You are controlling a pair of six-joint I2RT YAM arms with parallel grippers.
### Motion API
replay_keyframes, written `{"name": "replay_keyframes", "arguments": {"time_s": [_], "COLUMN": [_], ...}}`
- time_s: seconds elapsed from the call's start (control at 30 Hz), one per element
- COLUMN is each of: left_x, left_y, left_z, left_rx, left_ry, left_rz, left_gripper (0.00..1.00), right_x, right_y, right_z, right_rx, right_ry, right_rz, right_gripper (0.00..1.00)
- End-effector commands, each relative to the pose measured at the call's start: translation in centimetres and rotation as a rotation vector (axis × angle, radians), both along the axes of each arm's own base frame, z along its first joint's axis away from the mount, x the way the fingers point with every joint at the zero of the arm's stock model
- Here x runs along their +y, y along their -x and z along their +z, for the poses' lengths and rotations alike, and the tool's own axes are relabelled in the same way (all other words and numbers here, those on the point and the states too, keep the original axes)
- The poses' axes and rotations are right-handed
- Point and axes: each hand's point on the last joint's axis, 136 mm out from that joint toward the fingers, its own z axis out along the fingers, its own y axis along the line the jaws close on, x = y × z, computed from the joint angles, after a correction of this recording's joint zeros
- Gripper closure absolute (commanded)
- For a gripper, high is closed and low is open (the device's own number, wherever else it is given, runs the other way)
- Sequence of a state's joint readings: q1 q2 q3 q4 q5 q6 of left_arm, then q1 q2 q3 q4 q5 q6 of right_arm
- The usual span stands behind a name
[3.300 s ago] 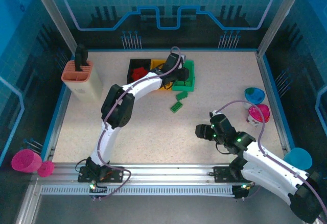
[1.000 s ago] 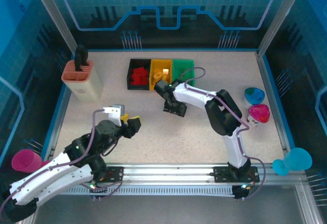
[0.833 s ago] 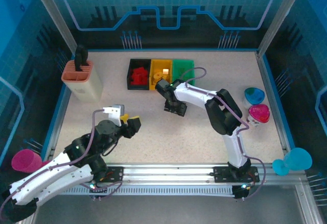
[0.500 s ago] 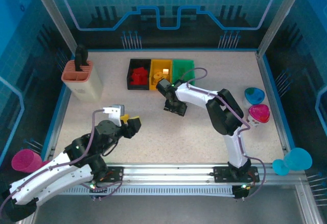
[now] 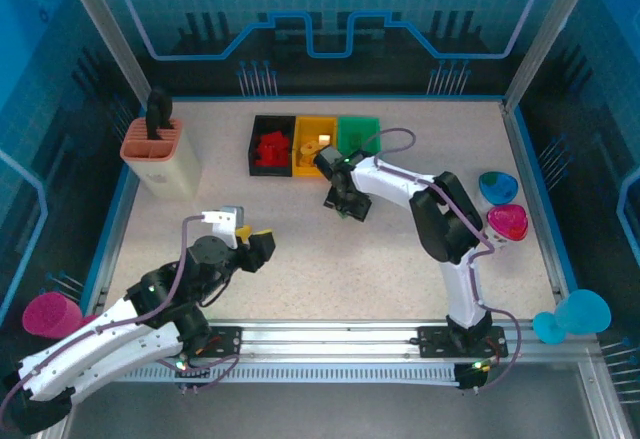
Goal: Sort the legos into containers by color
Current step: Pick up the lego from the center of the table.
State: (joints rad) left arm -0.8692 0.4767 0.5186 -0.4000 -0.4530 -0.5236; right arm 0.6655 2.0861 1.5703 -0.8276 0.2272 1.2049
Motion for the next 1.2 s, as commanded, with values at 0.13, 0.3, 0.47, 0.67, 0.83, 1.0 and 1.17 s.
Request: {"name": "replay_keyframes", "arguments": {"time_s": [0.13, 0.3, 0.47, 0.67, 0.83, 1.0, 1.17], "left_x": [0.3, 0.4, 0.4, 0.3, 0.2, -0.2, -0.3], "left_y": [0.0, 0.0, -0.1, -0.1, -0.2, -0.3, -0.2], "left_z": [-0.1, -0.3, -0.3, 0.0, 0.1, -0.1, -0.3], "left_rx": [-0.008, -0.005, -0.007, -0.017, -0.023, -0.015, -0.008], "left_ry": [-0.010, -0.020, -0.018, -0.018, -0.019, -0.033, -0.030], "left_rz": [0.014, 0.017, 0.016, 0.015, 0.011, 0.001, -0.008], "left_gripper": [0.37, 0.37, 0.37, 0.37, 0.37, 0.37, 0.37], "right_x": [-0.7, -0.9, -1.5, -2.6, -3.9, -4.1, -3.7], "right_y": [-0.9, -0.4, 0.1, 1.1, 1.1, -1.3, -4.6], "right_z": [-1.2, -1.7, -1.2, 0.8, 4.5, 10.1, 13.2], "right_rx": [0.013, 0.022, 0.013, -0.003, -0.095, -0.232, -0.300], "right_ry": [0.023, 0.032, 0.061, 0.117, 0.179, 0.227, 0.231], "right_rz": [-0.031, -0.030, -0.028, -0.014, 0.007, 0.093, 0.204], "right_gripper": [0.37, 0.44, 0.61, 0.76, 0.76, 0.75, 0.75]}}
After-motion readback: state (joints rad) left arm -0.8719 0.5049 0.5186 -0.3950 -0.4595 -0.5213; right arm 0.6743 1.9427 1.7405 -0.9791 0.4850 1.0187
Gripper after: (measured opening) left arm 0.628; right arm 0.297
